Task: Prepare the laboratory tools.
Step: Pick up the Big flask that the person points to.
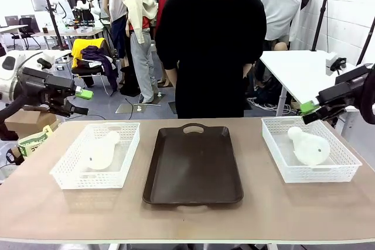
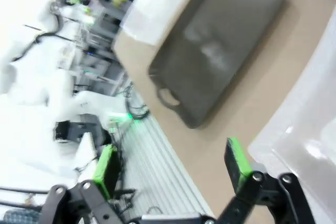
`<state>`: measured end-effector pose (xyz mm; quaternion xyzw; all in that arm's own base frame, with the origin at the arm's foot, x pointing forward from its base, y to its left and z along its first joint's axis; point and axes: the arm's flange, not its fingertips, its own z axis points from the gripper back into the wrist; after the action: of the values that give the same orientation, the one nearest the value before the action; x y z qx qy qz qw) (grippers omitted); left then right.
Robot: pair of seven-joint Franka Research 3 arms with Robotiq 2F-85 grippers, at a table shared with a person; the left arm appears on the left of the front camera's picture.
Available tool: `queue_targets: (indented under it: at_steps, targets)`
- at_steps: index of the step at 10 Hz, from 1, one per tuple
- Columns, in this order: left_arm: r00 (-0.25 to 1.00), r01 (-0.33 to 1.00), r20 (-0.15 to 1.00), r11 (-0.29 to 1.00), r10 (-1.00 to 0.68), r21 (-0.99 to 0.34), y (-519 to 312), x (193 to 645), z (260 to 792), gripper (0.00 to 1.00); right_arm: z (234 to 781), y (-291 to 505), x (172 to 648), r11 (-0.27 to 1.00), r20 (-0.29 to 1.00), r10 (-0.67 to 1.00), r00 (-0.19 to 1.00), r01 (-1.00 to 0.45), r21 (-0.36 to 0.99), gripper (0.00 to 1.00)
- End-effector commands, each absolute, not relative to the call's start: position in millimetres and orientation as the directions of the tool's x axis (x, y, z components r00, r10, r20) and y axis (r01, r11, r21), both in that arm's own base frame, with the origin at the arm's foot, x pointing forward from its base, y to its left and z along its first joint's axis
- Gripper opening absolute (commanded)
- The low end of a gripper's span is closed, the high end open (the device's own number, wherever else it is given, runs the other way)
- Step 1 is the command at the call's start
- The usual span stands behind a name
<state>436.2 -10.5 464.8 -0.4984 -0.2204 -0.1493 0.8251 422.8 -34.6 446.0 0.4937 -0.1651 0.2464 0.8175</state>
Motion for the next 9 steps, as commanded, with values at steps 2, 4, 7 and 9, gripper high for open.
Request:
queue_targets:
  at_steps: [2,4,7,9]
  targets:
    - [0.901,0.411,0.433,0.357,-0.022,-0.839,-3.8,452.0,454.8,1.00,437.5,-52.5,463.4,0.287,0.452,0.200,0.869,-0.493,0.822,1.00]
    - [0.912,0.403,0.409,0.259,-0.034,-0.878,-0.8,452.4,452.2,1.00,434.4,-53.8,476.2,0.256,0.432,0.190,0.882,-0.469,0.845,1.00]
    - [0.930,0.359,0.368,0.188,0.014,-0.914,6.5,453.7,455.5,1.00,425.7,-54.0,485.5,0.254,0.386,0.184,0.904,-0.423,0.870,1.00]
    - [0.943,0.326,0.334,0.192,0.006,-0.925,7.6,456.3,448.4,1.00,424.3,-53.8,493.3,0.243,0.386,0.179,0.905,-0.421,0.874,1.00]
